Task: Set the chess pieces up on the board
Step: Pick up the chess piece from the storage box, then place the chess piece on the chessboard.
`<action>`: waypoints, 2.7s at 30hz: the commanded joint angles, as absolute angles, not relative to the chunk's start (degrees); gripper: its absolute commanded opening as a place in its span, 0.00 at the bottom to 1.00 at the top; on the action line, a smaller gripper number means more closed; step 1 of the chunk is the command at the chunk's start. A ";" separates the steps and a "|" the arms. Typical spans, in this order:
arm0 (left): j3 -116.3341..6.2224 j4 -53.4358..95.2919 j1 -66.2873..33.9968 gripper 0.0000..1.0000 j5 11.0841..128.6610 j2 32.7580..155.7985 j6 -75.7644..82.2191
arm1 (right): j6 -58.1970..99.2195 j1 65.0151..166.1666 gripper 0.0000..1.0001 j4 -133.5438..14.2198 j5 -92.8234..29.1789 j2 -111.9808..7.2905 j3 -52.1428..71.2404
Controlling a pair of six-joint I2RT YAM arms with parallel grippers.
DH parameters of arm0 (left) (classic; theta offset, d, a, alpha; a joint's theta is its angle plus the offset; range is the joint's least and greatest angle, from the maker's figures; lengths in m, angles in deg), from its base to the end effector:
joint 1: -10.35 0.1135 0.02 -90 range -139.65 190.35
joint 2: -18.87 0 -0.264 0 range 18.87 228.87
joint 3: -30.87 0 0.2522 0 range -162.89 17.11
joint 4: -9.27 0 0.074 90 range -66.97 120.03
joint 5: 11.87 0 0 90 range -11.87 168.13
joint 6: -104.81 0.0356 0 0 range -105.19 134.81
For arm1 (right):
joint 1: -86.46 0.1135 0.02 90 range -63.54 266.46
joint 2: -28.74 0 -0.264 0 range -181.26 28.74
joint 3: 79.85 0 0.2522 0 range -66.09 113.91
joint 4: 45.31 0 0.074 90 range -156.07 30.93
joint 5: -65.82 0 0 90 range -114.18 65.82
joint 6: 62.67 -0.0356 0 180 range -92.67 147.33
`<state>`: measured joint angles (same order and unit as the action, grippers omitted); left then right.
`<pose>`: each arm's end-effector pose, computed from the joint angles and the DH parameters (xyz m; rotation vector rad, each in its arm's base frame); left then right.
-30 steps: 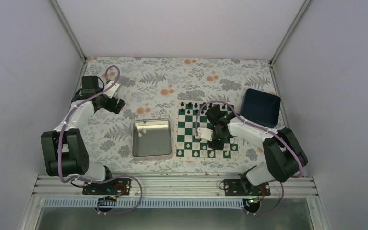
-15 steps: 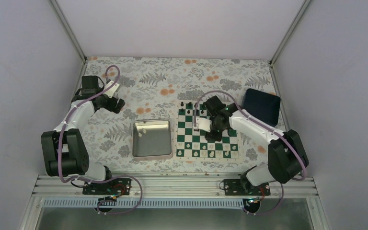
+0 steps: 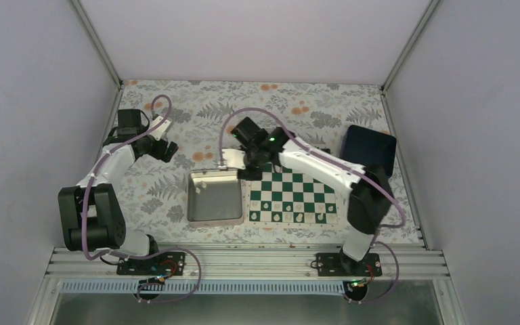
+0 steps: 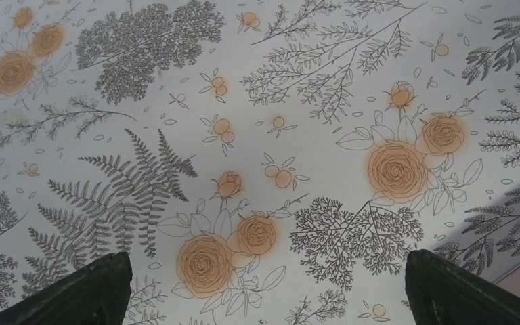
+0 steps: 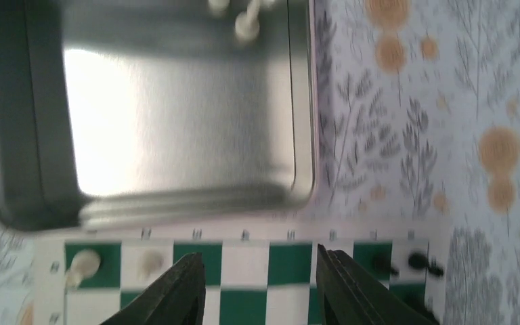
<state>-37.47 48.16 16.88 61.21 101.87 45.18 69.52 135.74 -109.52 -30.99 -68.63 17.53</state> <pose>0.2953 0.0234 0.2248 0.6230 2.3706 -0.0903 0.2275 0.2708 0.2769 -1.9540 1.8532 0.1980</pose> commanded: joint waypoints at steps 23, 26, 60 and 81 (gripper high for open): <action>-35.20 45.34 16.42 1.00 58.01 98.35 44.77 | 65.97 145.31 0.45 -103.56 -31.05 -102.26 45.67; -35.02 45.34 16.40 1.00 57.51 98.31 44.93 | 66.19 145.27 0.45 -103.64 -30.70 -103.17 46.20; -34.37 45.04 16.48 1.00 56.53 98.85 45.25 | 65.94 146.06 0.04 -102.19 -29.81 -102.70 44.96; -35.27 44.96 16.51 1.00 60.17 99.71 44.42 | 64.25 141.54 0.04 -102.10 -33.42 -60.63 -0.13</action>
<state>-35.05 45.82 16.57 59.00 99.38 45.18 66.02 142.25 -103.01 -31.71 -63.80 7.34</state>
